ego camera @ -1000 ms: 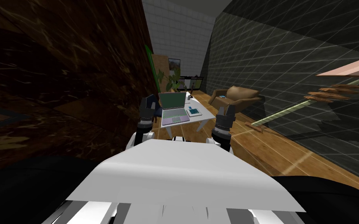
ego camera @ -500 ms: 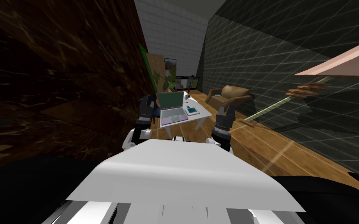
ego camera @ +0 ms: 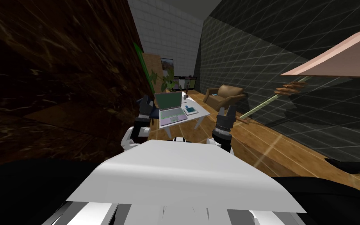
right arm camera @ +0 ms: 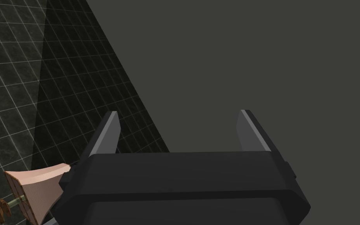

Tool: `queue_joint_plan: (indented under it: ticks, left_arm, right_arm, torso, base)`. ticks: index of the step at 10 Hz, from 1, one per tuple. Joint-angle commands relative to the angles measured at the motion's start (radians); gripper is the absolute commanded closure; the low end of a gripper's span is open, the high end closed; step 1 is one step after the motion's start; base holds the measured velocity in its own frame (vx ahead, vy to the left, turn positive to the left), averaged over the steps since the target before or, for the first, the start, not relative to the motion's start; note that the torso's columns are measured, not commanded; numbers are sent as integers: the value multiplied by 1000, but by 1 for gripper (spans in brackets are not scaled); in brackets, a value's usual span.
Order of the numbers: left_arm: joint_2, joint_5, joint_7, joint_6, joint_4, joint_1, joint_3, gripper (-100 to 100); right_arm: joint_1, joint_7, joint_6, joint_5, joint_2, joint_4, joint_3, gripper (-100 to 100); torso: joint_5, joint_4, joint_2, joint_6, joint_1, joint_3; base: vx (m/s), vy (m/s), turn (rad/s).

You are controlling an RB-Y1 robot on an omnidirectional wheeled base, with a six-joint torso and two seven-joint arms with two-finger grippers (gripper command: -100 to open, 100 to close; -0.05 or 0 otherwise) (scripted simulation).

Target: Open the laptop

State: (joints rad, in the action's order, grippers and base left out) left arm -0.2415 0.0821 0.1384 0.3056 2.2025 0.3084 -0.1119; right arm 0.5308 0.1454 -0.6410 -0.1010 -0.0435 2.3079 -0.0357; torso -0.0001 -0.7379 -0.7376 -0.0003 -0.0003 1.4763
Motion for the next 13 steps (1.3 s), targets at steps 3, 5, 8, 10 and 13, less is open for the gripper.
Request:
queue_joint_plan:
  ticks: [3,5,8,10,13]
  left_arm:
    - [-46,0,-10,-130,-24,-67,-60,-100]
    - [-61,1,-12,-174,-34,-86,-80,-100]
    - [-93,4,-13,-258,-57,-122,-117,-100]
    - [-110,7,-12,-301,-70,-139,-135,-100]
    - [-145,14,-7,-378,-100,-167,-168,-100]
  right_arm:
    - [0,0,0,0,0,0,0,0]
    - [0,0,0,0,0,0,0,0]
    - [0,0,0,0,0,0,0,0]
    - [0,0,0,0,0,0,0,0]
    - [0,0,0,0,0,0,0,0]
  torso:
    - [0,0,-1,0,1,-1]
    - [0,0,0,1,0,0]
    - [0,0,0,0,0,0]
    - [0,0,-1,0,0,0]
    - [0,0,0,0,0,0]
  base:
    - [-32,18,-123]
    - [-27,11,-159]
    - [-18,4,-104]
    - [-21,6,-130]
    - [-12,0,-102]
